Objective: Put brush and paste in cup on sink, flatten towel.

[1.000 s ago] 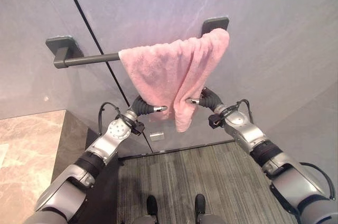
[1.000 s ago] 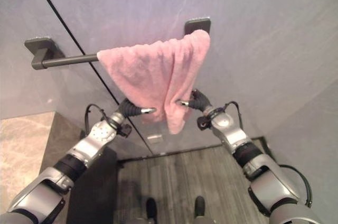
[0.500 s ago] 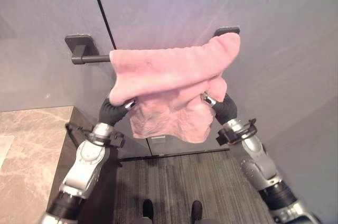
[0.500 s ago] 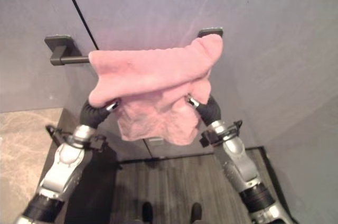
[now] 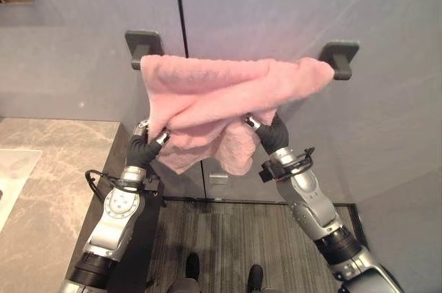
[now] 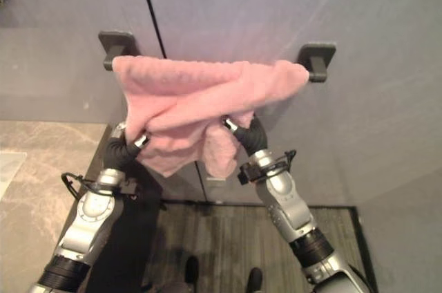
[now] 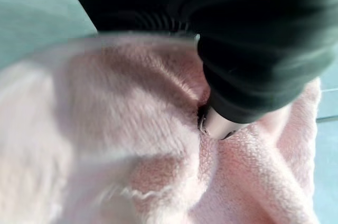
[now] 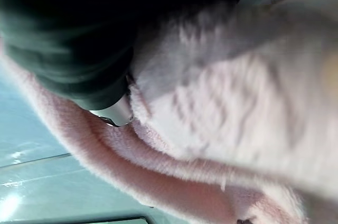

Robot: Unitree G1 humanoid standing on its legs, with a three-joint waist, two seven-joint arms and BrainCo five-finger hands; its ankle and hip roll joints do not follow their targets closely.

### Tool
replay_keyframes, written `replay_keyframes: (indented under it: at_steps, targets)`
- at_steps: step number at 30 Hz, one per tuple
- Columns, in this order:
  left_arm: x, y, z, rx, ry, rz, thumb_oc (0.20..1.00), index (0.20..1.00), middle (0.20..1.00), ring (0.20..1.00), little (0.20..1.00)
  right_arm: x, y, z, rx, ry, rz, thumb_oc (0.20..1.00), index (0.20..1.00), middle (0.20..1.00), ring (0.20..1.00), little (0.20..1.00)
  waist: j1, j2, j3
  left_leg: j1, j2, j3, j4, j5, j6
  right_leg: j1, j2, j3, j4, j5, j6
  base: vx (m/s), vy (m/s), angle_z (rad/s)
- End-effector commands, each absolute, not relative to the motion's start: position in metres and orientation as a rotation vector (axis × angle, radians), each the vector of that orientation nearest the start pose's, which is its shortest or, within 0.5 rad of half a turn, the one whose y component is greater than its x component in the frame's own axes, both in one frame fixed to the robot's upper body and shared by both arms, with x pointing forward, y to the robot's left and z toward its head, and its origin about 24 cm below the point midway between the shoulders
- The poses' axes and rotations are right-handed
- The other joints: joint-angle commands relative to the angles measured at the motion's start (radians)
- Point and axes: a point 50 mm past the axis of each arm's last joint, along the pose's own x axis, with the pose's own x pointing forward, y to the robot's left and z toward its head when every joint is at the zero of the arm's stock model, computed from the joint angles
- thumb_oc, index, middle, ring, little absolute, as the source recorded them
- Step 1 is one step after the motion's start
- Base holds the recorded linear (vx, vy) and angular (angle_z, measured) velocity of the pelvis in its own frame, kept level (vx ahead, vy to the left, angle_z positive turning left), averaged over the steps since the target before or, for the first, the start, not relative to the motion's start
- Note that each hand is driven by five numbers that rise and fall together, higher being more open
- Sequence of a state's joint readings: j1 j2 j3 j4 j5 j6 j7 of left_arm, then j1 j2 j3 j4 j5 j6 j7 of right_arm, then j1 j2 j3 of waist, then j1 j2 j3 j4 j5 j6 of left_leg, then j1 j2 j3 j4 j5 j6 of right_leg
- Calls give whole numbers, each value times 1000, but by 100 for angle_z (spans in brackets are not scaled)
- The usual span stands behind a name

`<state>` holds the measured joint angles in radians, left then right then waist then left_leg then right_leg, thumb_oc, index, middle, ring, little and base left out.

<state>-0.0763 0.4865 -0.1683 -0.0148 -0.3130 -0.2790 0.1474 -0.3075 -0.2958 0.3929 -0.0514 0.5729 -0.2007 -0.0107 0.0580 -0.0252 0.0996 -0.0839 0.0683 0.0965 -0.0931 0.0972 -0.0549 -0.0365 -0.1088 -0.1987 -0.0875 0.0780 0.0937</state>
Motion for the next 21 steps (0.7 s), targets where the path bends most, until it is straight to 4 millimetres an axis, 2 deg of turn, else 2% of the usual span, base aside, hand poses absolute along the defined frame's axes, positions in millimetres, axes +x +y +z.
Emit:
replay_keyframes:
  at_steps: [1, 2, 3, 4, 5, 7, 13, 18, 21]
  targets:
    - [271, 198, 90, 142, -287, -60, 200, 200, 200, 200, 200, 288, -96, 143, 279, -430, 446, 200, 200, 200, 200, 200, 0, -36, -24, 13, 11, 2, 6, -32, -31, 38, -103, 43, 0, 1, 91, 0, 0, 0]
    - [272, 199, 78, 130, -231, -43, 282, 282, 282, 282, 282, 292, -95, 130, 289, -370, 426, 200, 200, 200, 200, 200, -2, -36, -26, 16, 11, 3, 6, -32, -30, 40, -103, 45, 0, 0, 91, 0, 0, 0]
    - [273, 200, 76, 152, -227, -32, 944, 944, 944, 944, 944, 293, -95, 125, 277, -348, 425, 200, 200, 200, 200, 200, -2, -35, -27, 18, 13, 4, 6, -33, -30, 41, -103, 44, 0, 0, 91, 0, 0, 0]
    - [274, 200, 72, 167, -209, -26, 1000, 1000, 1000, 1000, 1000, 293, -96, 120, 255, -327, 418, 649, 649, 649, 649, 649, -3, -34, -29, 20, 13, 5, 6, -33, -30, 42, -103, 44, 0, -1, 91, 14, 0, -5]
    - [274, 201, 67, 164, -189, -21, 1000, 1000, 1000, 1000, 1000, 292, -100, 115, 240, -305, 396, 1000, 1000, 1000, 1000, 1000, -6, -34, -31, 22, 14, 7, 6, -34, -30, 42, -103, 45, 0, -1, 92, 18, -4, -6]
    - [270, 200, 58, 164, -149, -33, 1000, 1000, 1000, 1000, 1000, 290, -108, 104, 225, -265, 374, 1000, 1000, 1000, 1000, 1000, -12, -31, -36, 25, 16, 11, 6, -35, -30, 42, -103, 46, 0, -1, 93, 16, -5, -5]
    - [268, 201, 53, 180, -124, -28, 1000, 1000, 1000, 1000, 1000, 290, -118, 101, 241, -260, 322, 1000, 1000, 1000, 1000, 1000, -23, -27, -44, 30, 20, 15, 6, -37, -29, 40, -100, 54, 0, -2, 91, 11, -6, -7]
    - [266, 214, 52, 176, -125, 115, 1000, 1000, 1000, 1000, 1000, 289, -131, 96, 246, -252, 221, 1000, 1000, 1000, 1000, 1000, -32, -22, -47, 32, 22, 23, 6, -37, -31, 35, -100, 59, 0, -2, 91, 4, -6, -4]
    - [259, 232, 39, 188, -78, 261, 1000, 1000, 1000, 1000, 1000, 281, -152, 75, 221, -184, 112, 1000, 1000, 1000, 1000, 1000, -38, -22, -51, 34, 24, 24, 6, -37, -35, 40, -98, 56, 0, -3, 90, 0, 0, 0]
